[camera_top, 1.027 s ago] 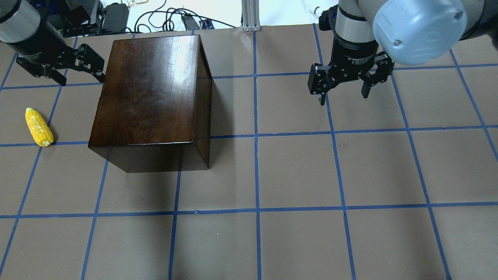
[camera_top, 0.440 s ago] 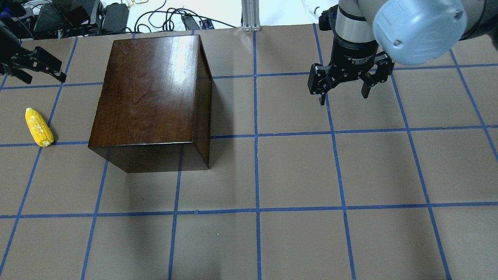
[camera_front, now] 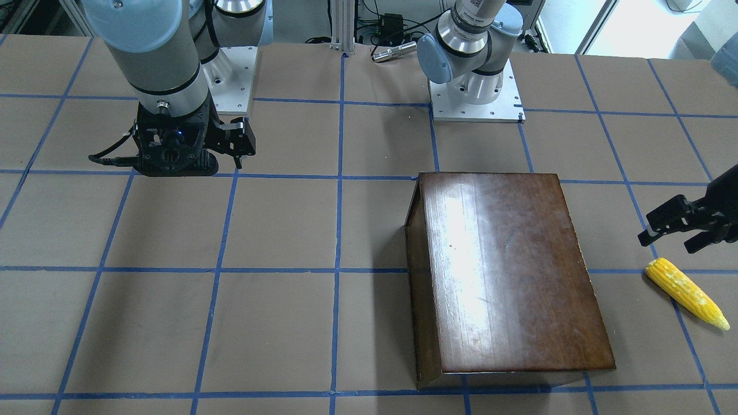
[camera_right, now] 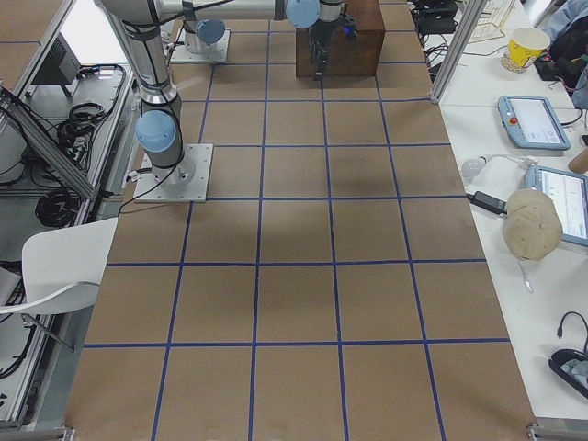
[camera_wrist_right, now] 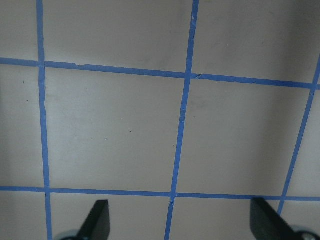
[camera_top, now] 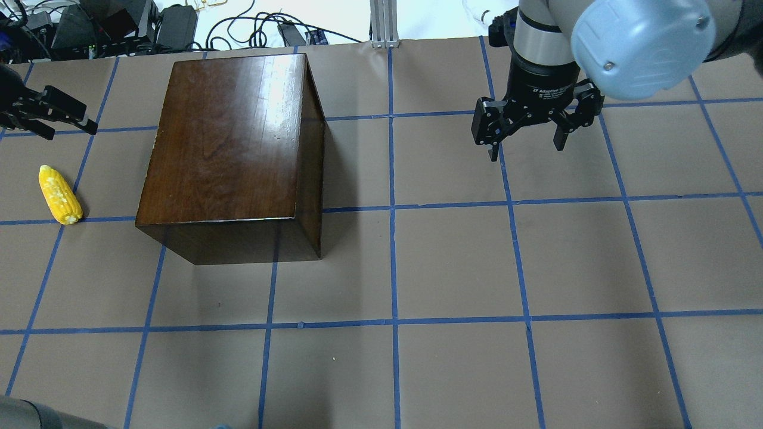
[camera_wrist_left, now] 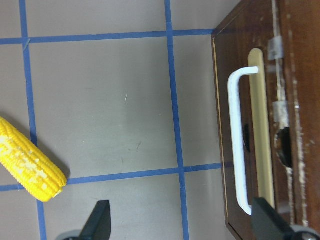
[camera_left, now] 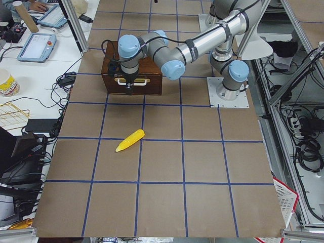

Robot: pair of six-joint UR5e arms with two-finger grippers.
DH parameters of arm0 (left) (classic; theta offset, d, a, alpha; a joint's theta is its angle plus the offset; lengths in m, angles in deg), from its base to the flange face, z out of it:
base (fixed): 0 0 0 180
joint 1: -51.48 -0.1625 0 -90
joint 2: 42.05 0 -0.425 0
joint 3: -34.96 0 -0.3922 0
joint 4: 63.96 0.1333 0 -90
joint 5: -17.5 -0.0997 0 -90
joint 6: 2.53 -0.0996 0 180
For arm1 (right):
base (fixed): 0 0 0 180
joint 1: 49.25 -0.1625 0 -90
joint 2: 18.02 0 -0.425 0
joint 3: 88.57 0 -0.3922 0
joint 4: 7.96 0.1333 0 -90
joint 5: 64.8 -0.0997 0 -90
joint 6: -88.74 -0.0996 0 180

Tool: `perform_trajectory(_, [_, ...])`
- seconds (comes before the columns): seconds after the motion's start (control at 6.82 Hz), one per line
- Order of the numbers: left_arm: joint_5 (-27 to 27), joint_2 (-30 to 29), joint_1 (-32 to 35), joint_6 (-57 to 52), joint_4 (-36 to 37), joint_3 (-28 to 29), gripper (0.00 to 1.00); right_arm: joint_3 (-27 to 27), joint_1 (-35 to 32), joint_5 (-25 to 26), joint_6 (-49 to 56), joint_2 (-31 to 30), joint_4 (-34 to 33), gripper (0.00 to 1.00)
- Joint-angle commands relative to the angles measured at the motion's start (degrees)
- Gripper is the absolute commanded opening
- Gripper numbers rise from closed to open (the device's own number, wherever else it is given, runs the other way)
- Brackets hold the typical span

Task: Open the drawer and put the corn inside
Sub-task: 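Lower the left gripper and grasp the white drawer handle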

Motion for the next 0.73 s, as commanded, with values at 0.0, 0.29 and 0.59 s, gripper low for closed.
perform_trajectory(0.0, [3.8,-2.9,0.4,1.4,0.0,-0.4,1.0,0.0,0.0,0.0,0.0,0.0,0.0,1.0])
perform_trajectory(0.29, [4.9,-4.7,1.9,1.7,0.1,-0.7,1.0,0.0,0.0,0.0,0.0,0.0,0.0,1.0])
perform_trajectory(0.59, [4.9,-6.8,3.8,1.0,2.1,-0.8,1.0,0.0,0.0,0.0,0.0,0.0,0.0,1.0])
